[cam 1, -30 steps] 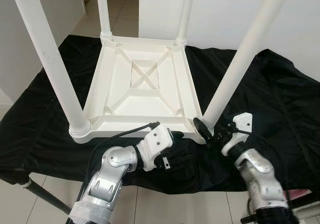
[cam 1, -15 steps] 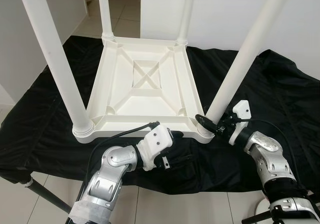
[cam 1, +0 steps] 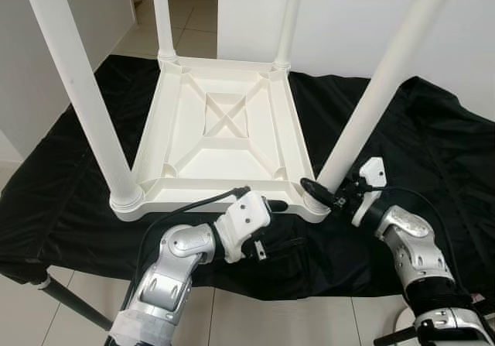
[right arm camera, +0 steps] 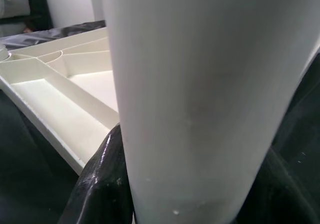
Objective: Building children table
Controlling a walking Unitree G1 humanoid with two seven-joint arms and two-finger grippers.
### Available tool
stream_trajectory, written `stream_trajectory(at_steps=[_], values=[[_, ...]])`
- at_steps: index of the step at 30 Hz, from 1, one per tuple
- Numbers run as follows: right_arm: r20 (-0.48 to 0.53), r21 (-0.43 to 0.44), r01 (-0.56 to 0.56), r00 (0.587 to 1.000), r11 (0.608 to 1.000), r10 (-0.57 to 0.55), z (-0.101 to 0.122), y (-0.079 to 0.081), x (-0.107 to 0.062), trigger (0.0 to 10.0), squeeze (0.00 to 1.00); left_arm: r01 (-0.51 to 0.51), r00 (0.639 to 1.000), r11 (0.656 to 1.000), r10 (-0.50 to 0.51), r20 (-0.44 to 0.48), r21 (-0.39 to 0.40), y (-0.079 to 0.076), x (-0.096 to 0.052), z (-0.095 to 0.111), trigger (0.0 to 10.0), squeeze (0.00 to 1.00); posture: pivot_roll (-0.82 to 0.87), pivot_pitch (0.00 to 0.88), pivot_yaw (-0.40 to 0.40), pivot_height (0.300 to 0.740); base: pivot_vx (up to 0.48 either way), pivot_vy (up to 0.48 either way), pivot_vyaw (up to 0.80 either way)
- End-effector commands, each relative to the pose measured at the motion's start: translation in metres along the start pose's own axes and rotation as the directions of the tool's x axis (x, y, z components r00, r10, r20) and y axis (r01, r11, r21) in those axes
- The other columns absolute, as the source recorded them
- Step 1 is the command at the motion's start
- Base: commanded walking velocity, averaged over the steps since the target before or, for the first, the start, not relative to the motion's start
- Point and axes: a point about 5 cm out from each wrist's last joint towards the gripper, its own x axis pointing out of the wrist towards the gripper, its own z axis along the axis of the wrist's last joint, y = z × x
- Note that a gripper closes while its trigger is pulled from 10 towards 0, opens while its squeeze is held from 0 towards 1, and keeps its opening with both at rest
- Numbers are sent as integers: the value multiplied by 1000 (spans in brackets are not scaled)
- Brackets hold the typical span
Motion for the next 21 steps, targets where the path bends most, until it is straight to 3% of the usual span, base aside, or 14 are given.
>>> stream_trajectory(at_steps=[1,7,14,21], values=[[-3,30,35,999,999,-35,-6,4,-4,10000,0,-127,992,992,127,-4,6,7,2,0,10000,0,-6,0,-44,740,0,0,0],[12,-16,118,993,993,-118,-2,7,-7,10000,0,-122,992,992,122,-3,9,8,3,0,10000,0,-15,0,-36,740,0,0,0],[-40,-66,220,974,973,-223,-4,12,-11,10000,0,-109,994,994,109,1,7,7,5,1,10000,0,-30,0,-26,740,0,0,0],[-43,-6,343,939,939,-343,-5,29,-9,10000,0,-102,995,995,102,0,8,8,5,1,10000,0,-36,0,-26,740,0,0,0]])
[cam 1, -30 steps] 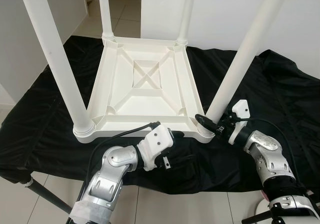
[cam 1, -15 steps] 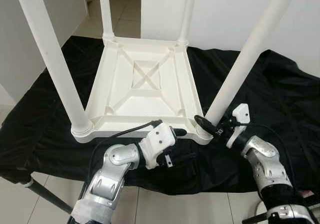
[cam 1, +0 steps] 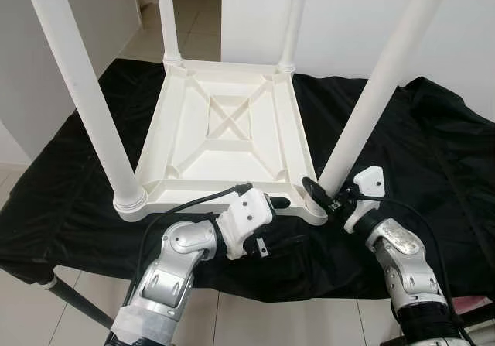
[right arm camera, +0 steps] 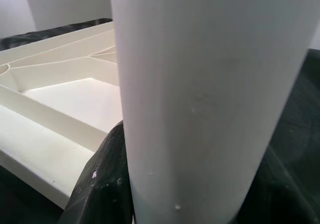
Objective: Building children table
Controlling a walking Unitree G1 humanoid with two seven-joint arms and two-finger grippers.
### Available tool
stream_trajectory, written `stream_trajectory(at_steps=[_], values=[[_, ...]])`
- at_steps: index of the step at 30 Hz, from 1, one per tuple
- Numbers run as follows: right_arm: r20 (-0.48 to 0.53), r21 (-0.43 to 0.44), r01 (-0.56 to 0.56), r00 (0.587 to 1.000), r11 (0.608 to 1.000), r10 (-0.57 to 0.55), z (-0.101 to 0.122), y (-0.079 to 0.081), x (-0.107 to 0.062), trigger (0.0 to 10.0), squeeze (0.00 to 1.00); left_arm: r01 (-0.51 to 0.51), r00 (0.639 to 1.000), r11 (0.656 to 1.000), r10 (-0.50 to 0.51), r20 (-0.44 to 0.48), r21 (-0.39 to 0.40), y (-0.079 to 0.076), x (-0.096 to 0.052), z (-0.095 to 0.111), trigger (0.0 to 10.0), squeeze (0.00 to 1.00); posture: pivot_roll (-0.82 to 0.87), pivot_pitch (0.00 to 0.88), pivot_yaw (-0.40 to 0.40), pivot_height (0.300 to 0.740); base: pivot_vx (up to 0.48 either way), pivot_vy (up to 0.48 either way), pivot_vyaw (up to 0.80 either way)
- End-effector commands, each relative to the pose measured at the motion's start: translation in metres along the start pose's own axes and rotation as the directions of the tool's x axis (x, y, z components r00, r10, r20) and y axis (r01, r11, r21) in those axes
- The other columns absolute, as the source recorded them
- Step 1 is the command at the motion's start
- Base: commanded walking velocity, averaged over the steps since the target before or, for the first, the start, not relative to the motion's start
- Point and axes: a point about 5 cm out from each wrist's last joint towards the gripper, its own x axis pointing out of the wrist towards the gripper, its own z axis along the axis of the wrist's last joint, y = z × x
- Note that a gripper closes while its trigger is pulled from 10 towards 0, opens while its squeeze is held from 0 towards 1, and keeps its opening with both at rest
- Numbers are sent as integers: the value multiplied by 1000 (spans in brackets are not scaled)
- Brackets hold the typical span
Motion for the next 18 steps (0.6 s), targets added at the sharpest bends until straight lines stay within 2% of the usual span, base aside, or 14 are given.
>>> stream_trajectory(at_steps=[1,6,8,9,11,14,15,16,18], values=[[-53,10,55,997,998,-55,-7,1,-5,10000,0,-109,994,994,109,-6,1,6,2,-1,10000,0,-36,0,-26,740,0,0,0],[-55,57,154,987,986,-151,-7,13,-4,10000,0,-110,994,994,110,-7,-4,5,2,-2,10000,0,-44,0,-24,740,0,0,0],[-66,84,264,964,961,-259,-9,15,-1,10000,0,-111,994,994,111,-5,-7,4,3,-2,10000,0,-42,0,-30,740,0,0,0],[-66,84,264,964,961,-259,-9,15,-1,10000,0,-111,994,994,111,-5,-7,4,3,-2,10000,0,-42,0,-30,740,0,0,0],[-76,97,363,931,927,-356,-10,16,0,10000,0,-113,994,994,113,-2,-10,4,4,-2,10000,0,-42,0,-33,740,0,0,0],[-85,103,399,916,911,-392,-10,15,0,10000,0,-114,993,993,114,-2,-10,5,4,-2,10000,0,-41,0,-35,740,0,0,0],[-107,100,453,890,886,-443,-12,17,2,10000,0,-118,993,993,118,0,-12,5,5,-2,10000,0,-37,0,-44,740,0,0,0],[-107,100,453,890,886,-443,-12,17,2,10000,0,-118,993,993,118,0,-12,5,5,-2,10000,0,-37,0,-44,740,0,0,0],[-141,122,549,834,827,-533,-14,21,7,10000,0,-123,992,992,123,2,-15,4,5,-2,10000,0,-33,0,-54,740,0,0,0]])
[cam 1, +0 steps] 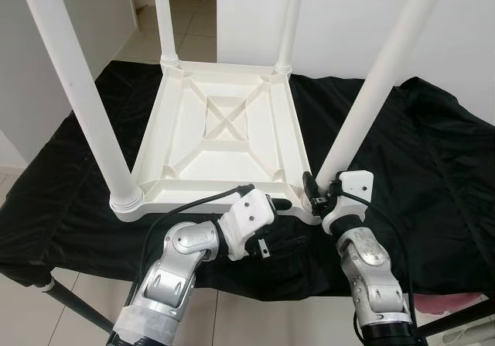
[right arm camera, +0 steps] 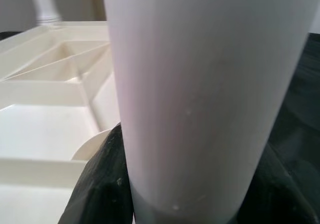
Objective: Building children table
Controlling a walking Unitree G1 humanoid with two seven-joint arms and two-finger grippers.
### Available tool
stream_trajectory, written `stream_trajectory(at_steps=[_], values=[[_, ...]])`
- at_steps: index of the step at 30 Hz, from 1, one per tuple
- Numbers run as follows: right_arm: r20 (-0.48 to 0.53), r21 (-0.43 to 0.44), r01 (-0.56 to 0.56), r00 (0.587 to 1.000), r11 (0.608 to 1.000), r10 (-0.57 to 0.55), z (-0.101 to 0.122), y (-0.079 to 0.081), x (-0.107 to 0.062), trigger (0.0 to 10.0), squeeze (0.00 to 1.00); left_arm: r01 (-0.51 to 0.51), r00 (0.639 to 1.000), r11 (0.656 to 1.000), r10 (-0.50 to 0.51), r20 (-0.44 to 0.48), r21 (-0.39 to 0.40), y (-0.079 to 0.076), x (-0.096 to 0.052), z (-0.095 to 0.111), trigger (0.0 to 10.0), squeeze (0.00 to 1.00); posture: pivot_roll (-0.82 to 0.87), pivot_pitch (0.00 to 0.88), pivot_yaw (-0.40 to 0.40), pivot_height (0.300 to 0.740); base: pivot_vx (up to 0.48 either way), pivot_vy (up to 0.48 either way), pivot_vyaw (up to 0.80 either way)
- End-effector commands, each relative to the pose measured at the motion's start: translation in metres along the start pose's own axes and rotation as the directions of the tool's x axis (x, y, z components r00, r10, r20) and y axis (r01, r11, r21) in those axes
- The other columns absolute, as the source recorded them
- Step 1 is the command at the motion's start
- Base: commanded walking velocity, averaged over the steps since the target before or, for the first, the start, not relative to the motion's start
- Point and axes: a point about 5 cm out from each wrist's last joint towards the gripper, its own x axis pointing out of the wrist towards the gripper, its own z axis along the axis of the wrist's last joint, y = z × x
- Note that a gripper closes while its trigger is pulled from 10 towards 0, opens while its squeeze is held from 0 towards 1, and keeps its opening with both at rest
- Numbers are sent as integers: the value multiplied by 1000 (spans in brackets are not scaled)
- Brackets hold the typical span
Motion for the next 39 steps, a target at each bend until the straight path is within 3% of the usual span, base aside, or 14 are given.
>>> stream_trajectory(at_steps=[1,4,7,14,15,16,17,23,24,29,32,33,34,39], values=[[-84,9,122,989,992,-121,-14,-12,-2,10000,0,-128,992,992,128,1,-5,5,3,-1,10000,0,-33,0,-54,740,0,0,0],[-105,58,191,977,980,-184,-16,-3,1,10000,0,-130,991,991,130,0,-7,3,3,-2,10000,0,-25,0,-60,740,0,0,0],[-105,97,165,982,982,-155,-13,8,3,10000,0,-135,991,991,135,2,-11,2,3,-2,10000,0,-23,0,-63,740,0,0,0],[-83,96,114,991,989,-106,-11,13,1,10000,0,-137,991,991,137,1,-6,3,3,-2,10000,0,-20,0,-64,740,0,0,0],[-76,91,99,993,991,-93,-10,14,1,10000,86,-139,990,990,139,1,-4,4,3,-1,10000,0,-21,0,-62,740,0,0,0],[-76,91,99,993,991,-93,-10,14,1,10000,86,-139,990,990,139,1,-4,4,3,-1,10000,0,-21,0,-62,740,0,0,0],[-65,91,90,994,992,-85,-9,14,1,10000,1000,-139,990,990,139,1,-2,5,3,-1,10000,0,-21,0,-62,740,0,0,0],[0,98,-41,999,994,42,-1,2,-3,10000,1000,-139,990,990,139,1,2,5,2,-1,10000,0,-21,0,-58,740,0,0,0],[16,69,-95,995,993,94,1,-6,-3,10000,1000,-138,990,990,138,1,1,5,2,-1,10000,0,-22,0,-56,740,0,0,0],[22,50,-152,988,987,151,3,-16,-2,10000,1000,-134,991,991,134,-1,2,5,2,-1,10000,0,-26,0,-52,740,0,0,0],[15,24,-273,962,962,273,4,-26,0,10000,1000,-131,991,991,131,-2,6,6,2,-1,10000,0,-32,0,-41,740,0,0,0],[8,8,-347,938,938,347,3,-29,1,10000,294,-130,992,992,130,-2,7,7,2,-1,10000,0,-32,0,-39,740,0,0,0],[-5,11,-417,909,909,417,2,-30,1,10000,0,-129,992,992,129,-2,9,7,3,-1,10000,0,-33,0,-37,740,0,0,0],[-56,-22,-596,803,803,594,-6,-28,2,10000,0,-128,992,992,128,-1,11,8,2,0,10000,0,-33,0,-28,740,0,0,0]])
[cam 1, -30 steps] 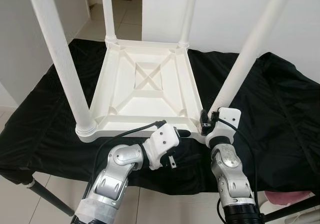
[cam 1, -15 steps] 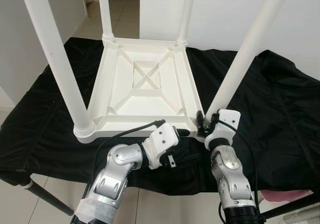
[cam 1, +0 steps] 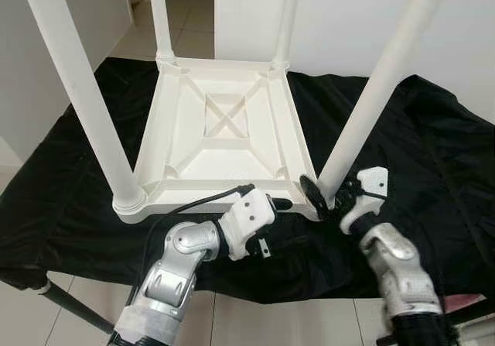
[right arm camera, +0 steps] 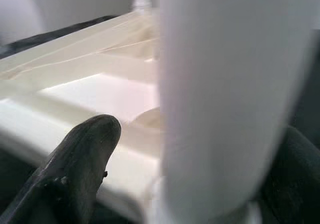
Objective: Building children table
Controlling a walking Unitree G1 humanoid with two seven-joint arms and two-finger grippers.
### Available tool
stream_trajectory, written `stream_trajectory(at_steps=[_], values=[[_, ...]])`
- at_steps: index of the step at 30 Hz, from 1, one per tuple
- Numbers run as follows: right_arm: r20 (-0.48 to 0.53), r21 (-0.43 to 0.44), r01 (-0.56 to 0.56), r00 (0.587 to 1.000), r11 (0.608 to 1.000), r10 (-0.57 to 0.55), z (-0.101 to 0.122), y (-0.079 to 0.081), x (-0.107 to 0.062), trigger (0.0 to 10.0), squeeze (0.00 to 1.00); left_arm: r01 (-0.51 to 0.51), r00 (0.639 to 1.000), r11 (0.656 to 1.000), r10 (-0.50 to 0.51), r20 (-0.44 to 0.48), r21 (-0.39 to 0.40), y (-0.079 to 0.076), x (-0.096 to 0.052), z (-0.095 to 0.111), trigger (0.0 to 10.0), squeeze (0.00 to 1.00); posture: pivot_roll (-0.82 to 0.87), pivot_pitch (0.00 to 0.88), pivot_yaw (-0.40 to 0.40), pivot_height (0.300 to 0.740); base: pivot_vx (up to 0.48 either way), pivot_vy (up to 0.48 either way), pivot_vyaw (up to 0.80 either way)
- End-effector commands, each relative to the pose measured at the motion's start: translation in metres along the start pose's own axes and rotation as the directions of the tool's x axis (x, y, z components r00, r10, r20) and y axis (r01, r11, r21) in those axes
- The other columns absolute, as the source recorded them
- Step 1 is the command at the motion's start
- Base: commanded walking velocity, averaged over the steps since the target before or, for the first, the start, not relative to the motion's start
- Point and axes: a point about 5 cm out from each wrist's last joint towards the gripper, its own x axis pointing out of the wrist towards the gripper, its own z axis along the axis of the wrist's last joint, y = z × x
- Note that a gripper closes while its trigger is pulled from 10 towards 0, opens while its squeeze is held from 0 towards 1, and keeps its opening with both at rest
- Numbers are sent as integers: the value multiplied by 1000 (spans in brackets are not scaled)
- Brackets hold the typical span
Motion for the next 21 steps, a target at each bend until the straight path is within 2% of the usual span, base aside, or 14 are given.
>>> stream_trajectory(at_steps=[1,4,6,10,16,17,19,20,21], values=[[-15,11,-75,997,997,75,-4,2,2,10000,0,-126,992,992,126,-6,7,7,1,0,10000,0,-33,0,-28,740,0,0,0],[-33,16,-119,992,993,119,-6,2,4,10000,0,-126,992,992,126,-5,7,7,1,0,10000,0,-34,0,-26,740,0,0,0],[-73,-31,-165,984,986,162,-7,-4,12,10000,0,-124,992,992,124,-5,9,8,2,0,10000,0,-30,0,-23,740,0,0,0],[-82,-57,-174,982,983,169,-6,-8,15,10000,0,-124,992,992,124,-4,9,8,2,1,10000,0,-30,0,-23,740,0,0,0],[-83,-102,-172,983,980,164,2,-25,26,10000,0,-126,992,992,126,-2,11,9,2,1,10000,0,-25,0,-21,740,0,0,0],[-92,-104,-188,980,977,178,0,-26,28,7059,0,-123,992,992,123,-5,10,9,2,0,10000,0,-24,0,-18,740,0,0,0],[-95,-104,-195,978,975,185,-1,-26,28,7059,0,-122,992,992,122,-6,10,9,2,0,10000,0,-24,0,-18,740,0,0,0],[-95,-100,-200,977,975,190,-1,-27,27,0,0,-121,993,993,121,-7,11,9,2,0,10000,0,-23,0,-18,740,0,0,0],[-95,-98,-203,976,974,194,-2,-27,27,0,0,-120,993,993,120,-8,12,9,2,0,10000,0,-22,0,-19,740,0,0,0]])
